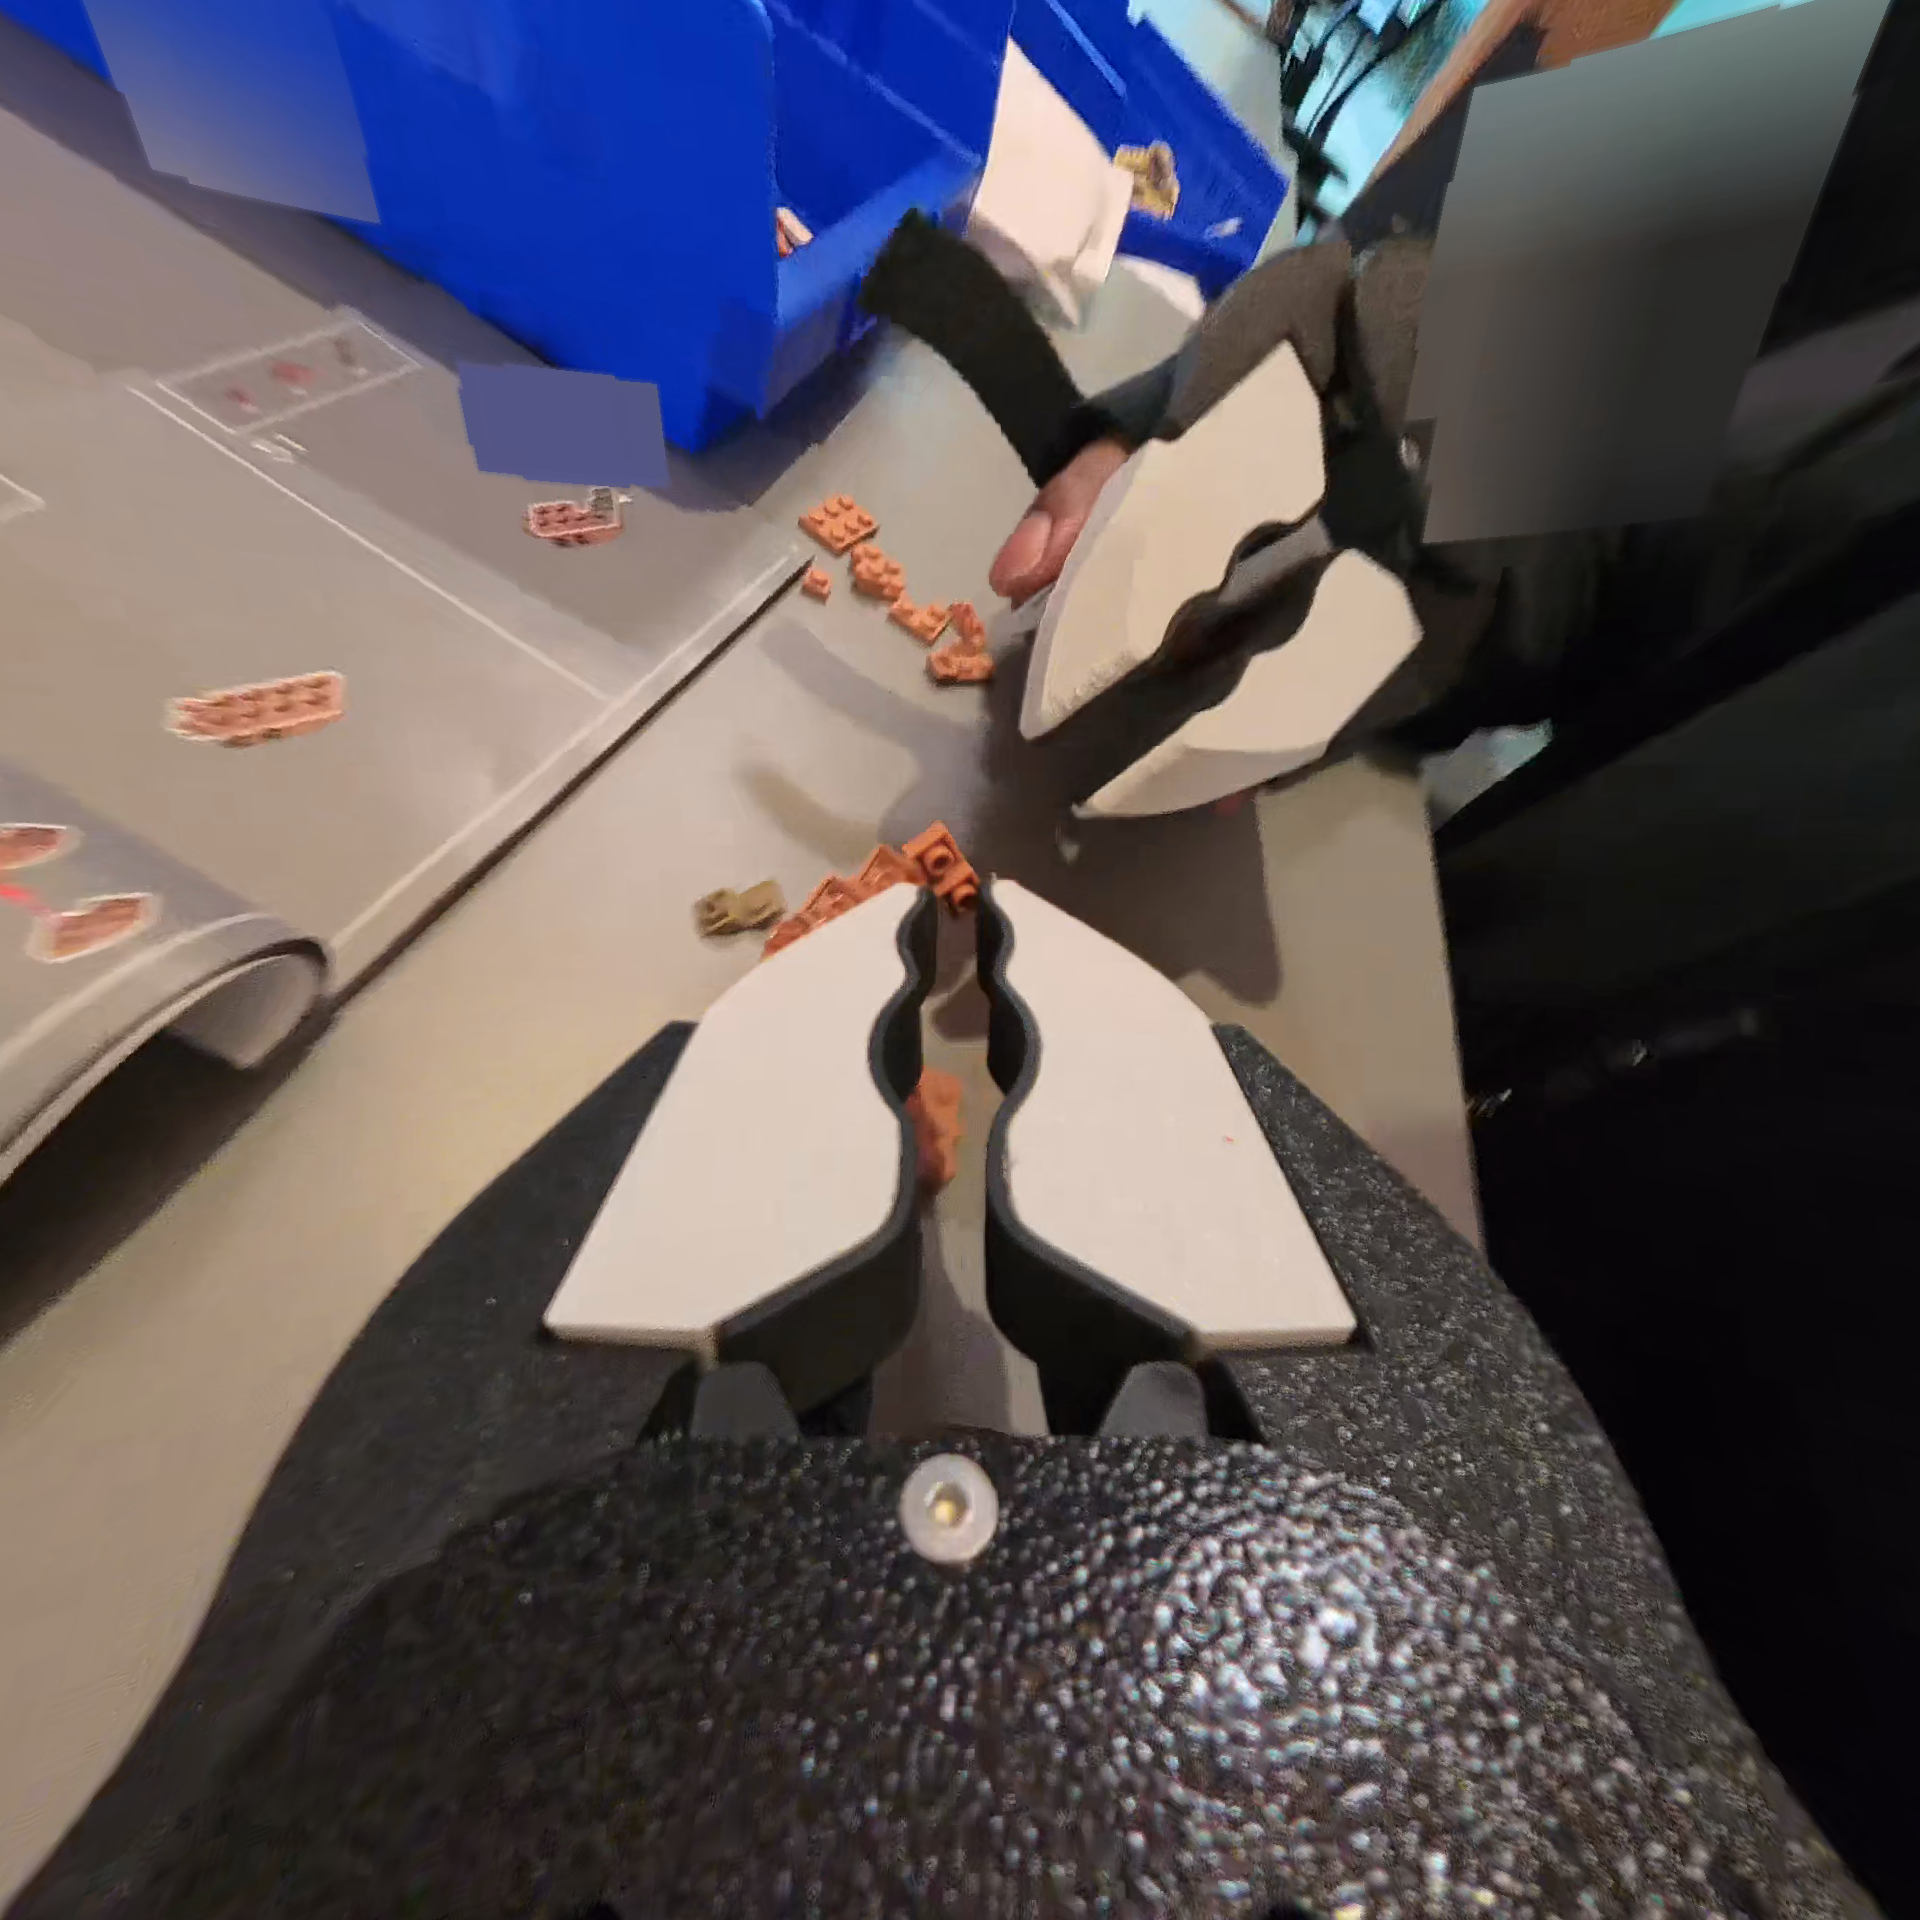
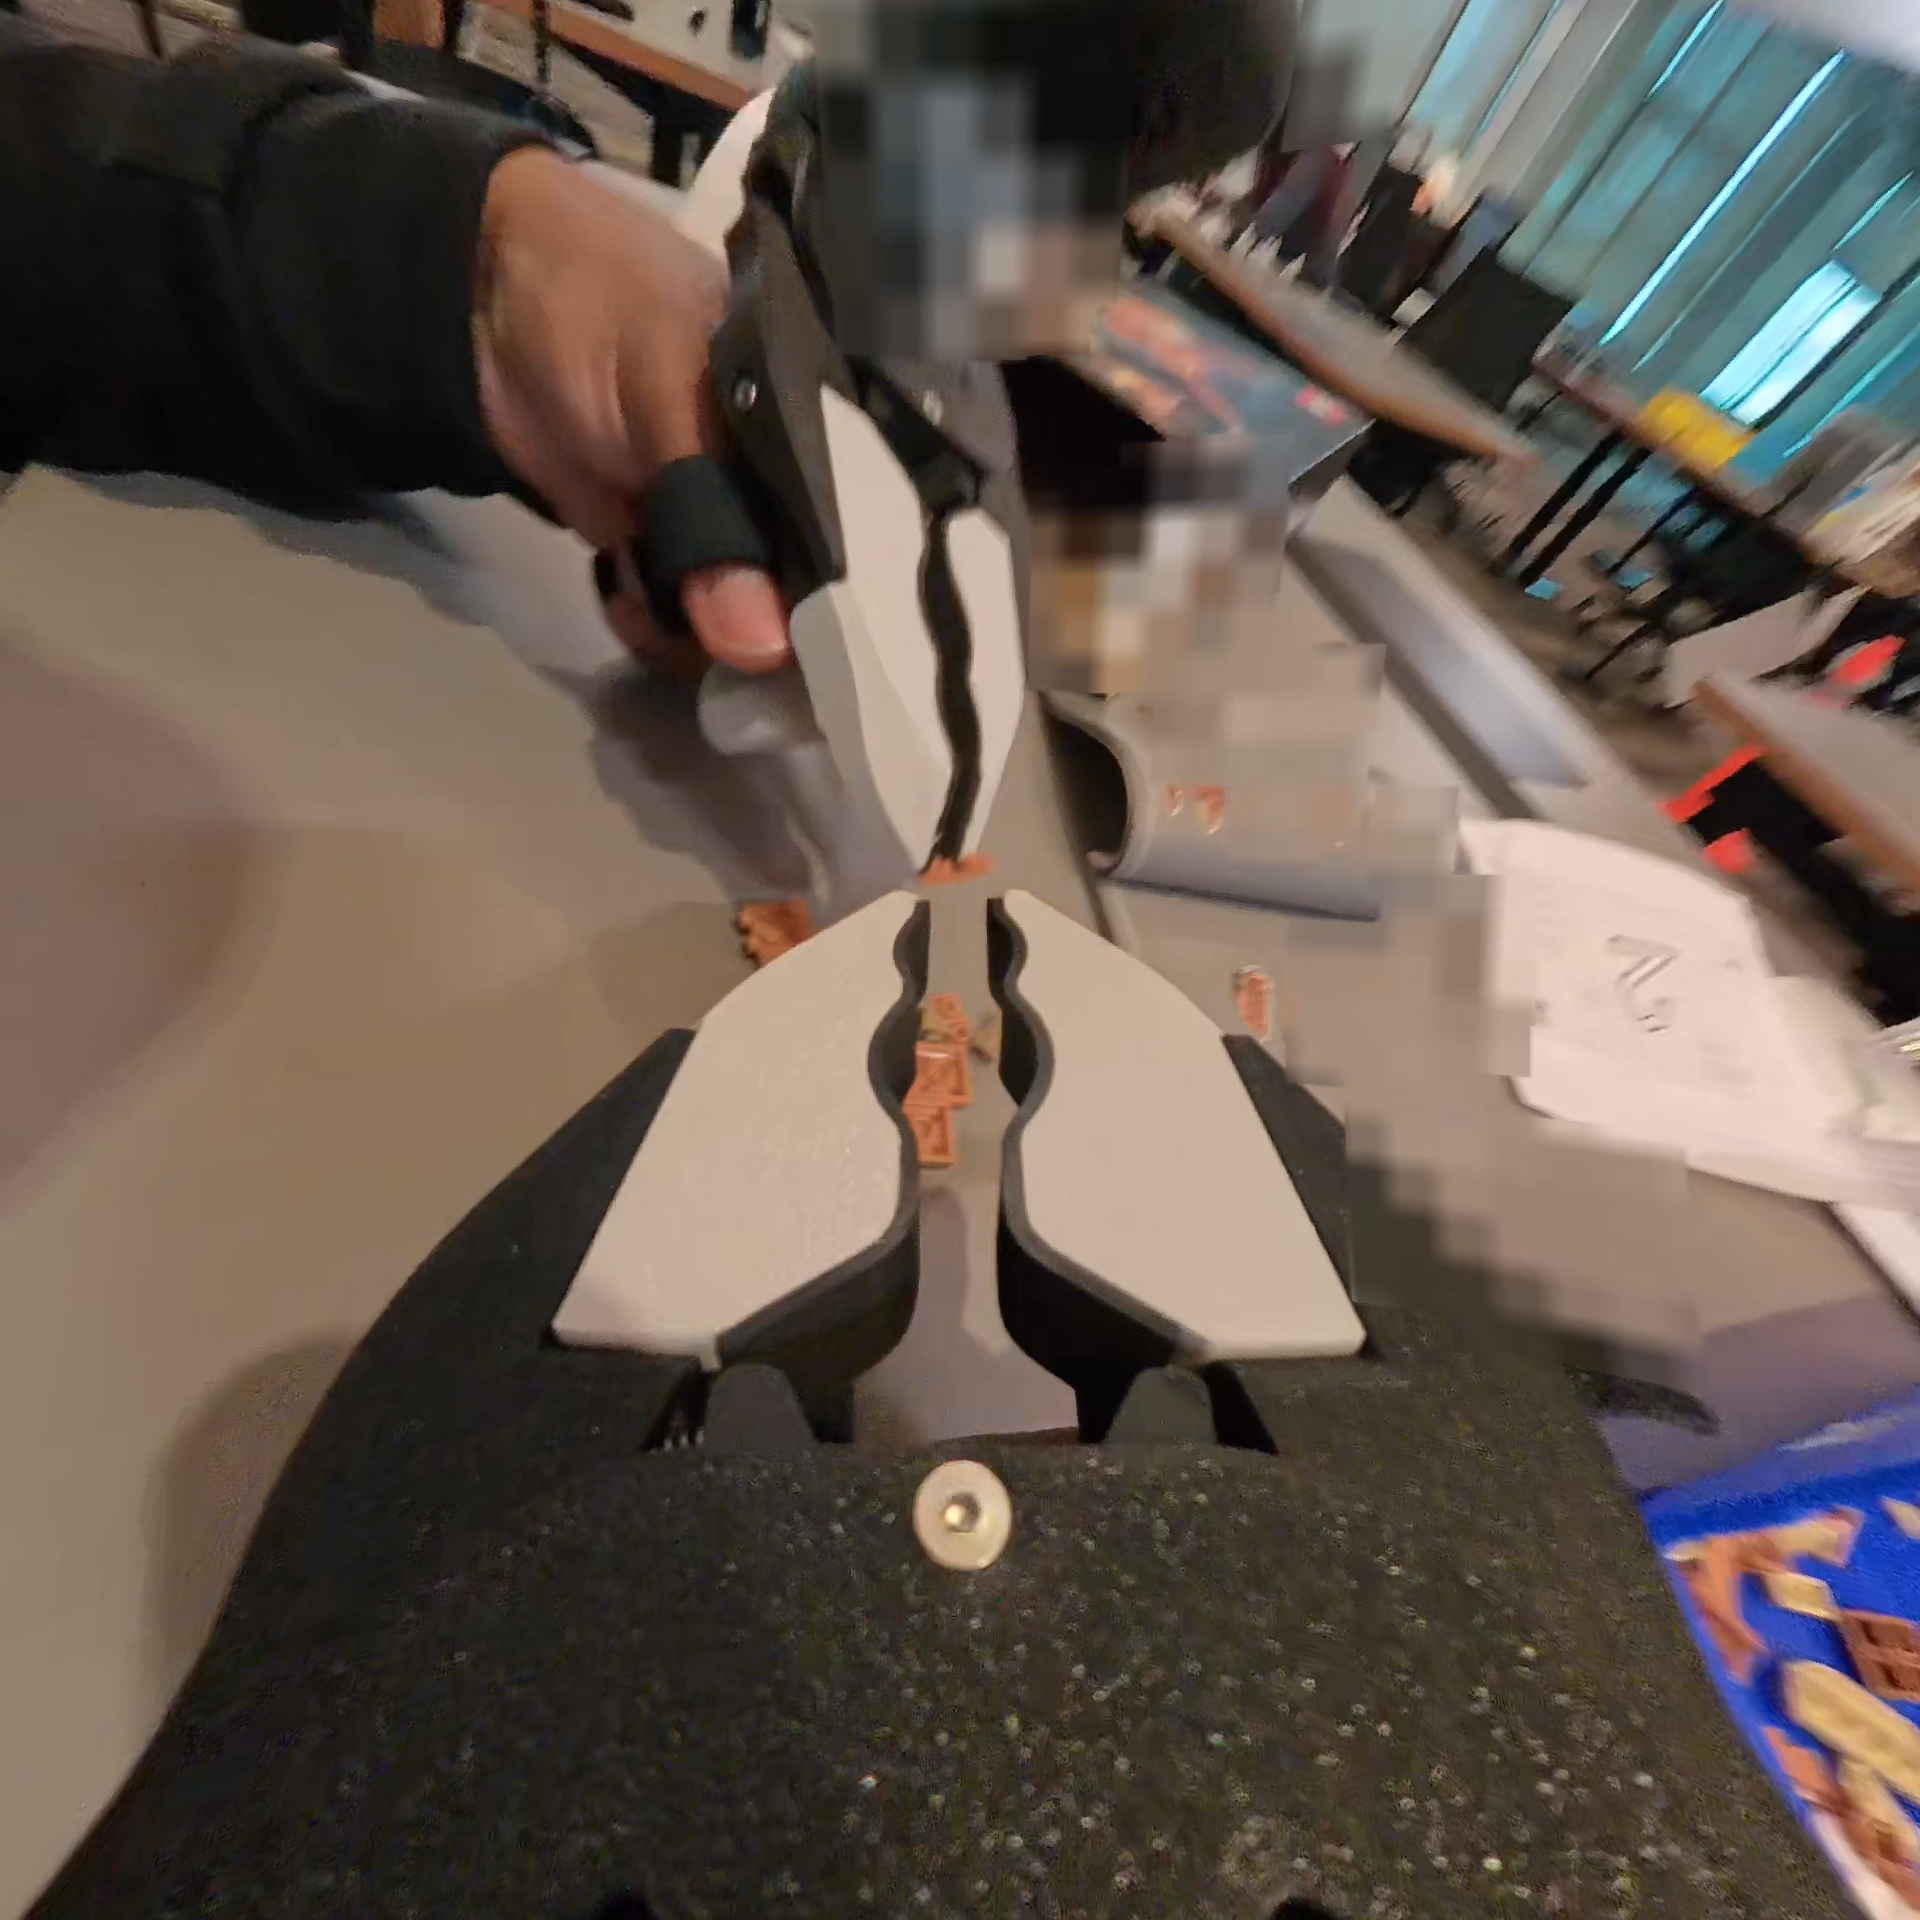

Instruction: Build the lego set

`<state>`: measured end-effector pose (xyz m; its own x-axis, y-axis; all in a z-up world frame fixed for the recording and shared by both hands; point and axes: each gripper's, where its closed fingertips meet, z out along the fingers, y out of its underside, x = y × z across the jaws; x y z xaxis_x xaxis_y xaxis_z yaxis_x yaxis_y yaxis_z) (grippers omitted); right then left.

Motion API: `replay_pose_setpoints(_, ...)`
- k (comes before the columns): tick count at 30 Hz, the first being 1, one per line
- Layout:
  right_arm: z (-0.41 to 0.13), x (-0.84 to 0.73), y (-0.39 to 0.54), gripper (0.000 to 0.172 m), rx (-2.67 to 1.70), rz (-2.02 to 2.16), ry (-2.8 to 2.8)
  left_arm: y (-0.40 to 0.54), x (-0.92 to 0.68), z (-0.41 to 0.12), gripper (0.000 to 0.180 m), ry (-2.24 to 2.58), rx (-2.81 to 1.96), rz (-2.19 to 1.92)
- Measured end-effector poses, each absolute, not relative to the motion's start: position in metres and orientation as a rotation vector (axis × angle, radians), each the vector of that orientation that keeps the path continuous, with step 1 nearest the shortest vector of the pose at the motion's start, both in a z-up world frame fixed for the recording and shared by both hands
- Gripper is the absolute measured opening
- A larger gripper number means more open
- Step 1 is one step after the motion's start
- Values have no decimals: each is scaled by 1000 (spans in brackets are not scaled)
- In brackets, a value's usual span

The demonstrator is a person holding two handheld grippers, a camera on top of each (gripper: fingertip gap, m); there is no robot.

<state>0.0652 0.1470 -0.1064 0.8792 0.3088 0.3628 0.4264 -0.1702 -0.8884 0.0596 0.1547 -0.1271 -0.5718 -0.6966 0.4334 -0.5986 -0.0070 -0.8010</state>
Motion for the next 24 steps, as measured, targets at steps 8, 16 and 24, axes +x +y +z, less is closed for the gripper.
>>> replay_pose_setpoints(8,-101,73,144,18,-1693,-440,-704,135,71,-108,6,1943,-1558,-1972)
replay_pose_setpoints(16,-100,71,149,21,-1636,-675,-806,135,70,-100,6,1838,-1633,-2172)
replay_pose_setpoints(24,-103,69,153,17,-1611,-749,-855,131,67,-103,7,1844,-1656,-2214)
